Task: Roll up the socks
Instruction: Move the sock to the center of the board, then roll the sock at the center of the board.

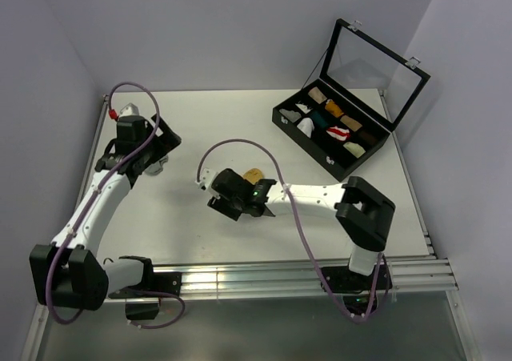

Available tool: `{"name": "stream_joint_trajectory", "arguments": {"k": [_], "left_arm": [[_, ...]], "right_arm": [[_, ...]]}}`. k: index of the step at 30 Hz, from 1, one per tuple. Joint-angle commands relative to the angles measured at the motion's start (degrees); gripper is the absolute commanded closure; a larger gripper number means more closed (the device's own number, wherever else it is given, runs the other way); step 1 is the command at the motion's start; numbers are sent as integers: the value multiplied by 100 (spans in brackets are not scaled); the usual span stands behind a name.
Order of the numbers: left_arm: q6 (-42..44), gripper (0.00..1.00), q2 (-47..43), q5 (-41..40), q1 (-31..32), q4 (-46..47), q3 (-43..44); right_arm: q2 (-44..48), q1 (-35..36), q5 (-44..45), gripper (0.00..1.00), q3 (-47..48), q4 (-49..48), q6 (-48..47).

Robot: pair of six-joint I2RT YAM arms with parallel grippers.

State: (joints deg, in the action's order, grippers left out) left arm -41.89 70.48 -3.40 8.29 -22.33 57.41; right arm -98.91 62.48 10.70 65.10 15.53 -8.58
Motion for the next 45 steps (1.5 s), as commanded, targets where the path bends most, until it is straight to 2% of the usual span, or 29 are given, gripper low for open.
{"name": "stream_joint_trajectory", "arguments": {"k": [1, 6, 15, 25, 29, 31, 33, 34, 37, 40, 45], "left_arm": [[575, 1, -473, 199, -135, -210, -308], [902, 1, -991, -19, -179, -150, -695], [884, 0, -1010, 111, -232, -158, -766], [849, 1, -992, 287, -249, -114, -810], [832, 0, -975, 287, -293, -96, -828], [823, 0, -948, 479, -320, -62, -836], [796, 1, -913, 594, -328, -35, -845], [770, 0, -904, 725, -355, -9, -863], [726, 1, -860, 893, -407, 79, -924], [708, 2, -860, 1060, -416, 158, -977], [674, 3, -869, 1210, -416, 264, -1030]], "right_arm": [[-416, 124, 371, 35, 450, 345, -302], [-778, 168, 442, 37, 679, 451, -372], [-1262, 212, 705, 38, 960, 565, -557], [-1569, 212, 723, 48, 996, 592, -540], [-1701, 212, 872, 61, 952, 556, -583], [-1771, 212, 881, 75, 952, 539, -592], [-1754, 212, 855, 82, 917, 478, -566], [-1728, 212, 803, 90, 899, 451, -549], [-1561, 195, 566, 100, 847, 302, -443], [-1315, 90, 250, 100, 829, 214, -285], [-815, -471, -1041, 100, 759, -6, 119]]}}
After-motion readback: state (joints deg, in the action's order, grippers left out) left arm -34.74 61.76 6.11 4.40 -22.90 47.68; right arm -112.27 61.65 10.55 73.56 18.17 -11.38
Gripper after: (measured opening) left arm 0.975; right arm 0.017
